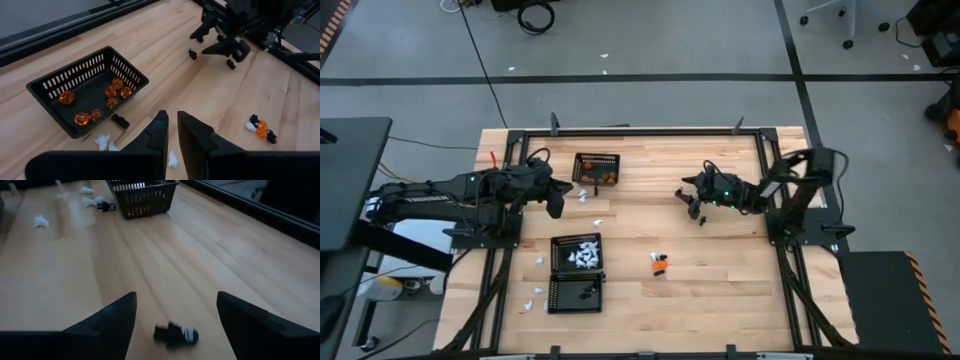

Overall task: Sort Halloween decoration
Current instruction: Put the black skeleton toy into the bottom black bin

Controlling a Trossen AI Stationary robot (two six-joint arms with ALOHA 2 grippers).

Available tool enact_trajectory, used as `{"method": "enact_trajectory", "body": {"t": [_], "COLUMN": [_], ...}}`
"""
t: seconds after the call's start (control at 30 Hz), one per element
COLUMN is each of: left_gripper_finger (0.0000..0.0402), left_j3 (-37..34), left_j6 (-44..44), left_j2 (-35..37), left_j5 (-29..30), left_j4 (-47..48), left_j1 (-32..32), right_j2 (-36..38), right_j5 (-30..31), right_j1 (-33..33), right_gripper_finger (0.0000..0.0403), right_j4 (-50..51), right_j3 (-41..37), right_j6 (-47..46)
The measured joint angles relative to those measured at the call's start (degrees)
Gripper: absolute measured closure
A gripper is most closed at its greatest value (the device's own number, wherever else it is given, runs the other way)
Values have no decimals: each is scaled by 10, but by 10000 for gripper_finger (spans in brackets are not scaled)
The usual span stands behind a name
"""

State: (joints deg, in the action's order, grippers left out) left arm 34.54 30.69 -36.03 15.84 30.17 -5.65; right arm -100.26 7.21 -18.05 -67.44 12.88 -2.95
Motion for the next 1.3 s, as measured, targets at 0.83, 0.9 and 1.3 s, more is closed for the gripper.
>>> {"method": "enact_trajectory", "body": {"t": [0.83,0.9,1.3], "left_gripper_finger": [351,351,351], "left_j3": [0,0,0], "left_j6": [-19,-19,-36], "left_j2": [0,0,0], "left_j5": [0,0,0], "left_j4": [1,1,4], "left_j1": [0,0,0], "right_j2": [-234,-227,-136], "right_j5": [-29,-37,-108], "right_j1": [-9,-9,42], "right_gripper_finger": [331,332,352], "right_j4": [-225,-224,-166], "right_j3": [22,22,56], "right_j6": [-3,-10,-54]}}
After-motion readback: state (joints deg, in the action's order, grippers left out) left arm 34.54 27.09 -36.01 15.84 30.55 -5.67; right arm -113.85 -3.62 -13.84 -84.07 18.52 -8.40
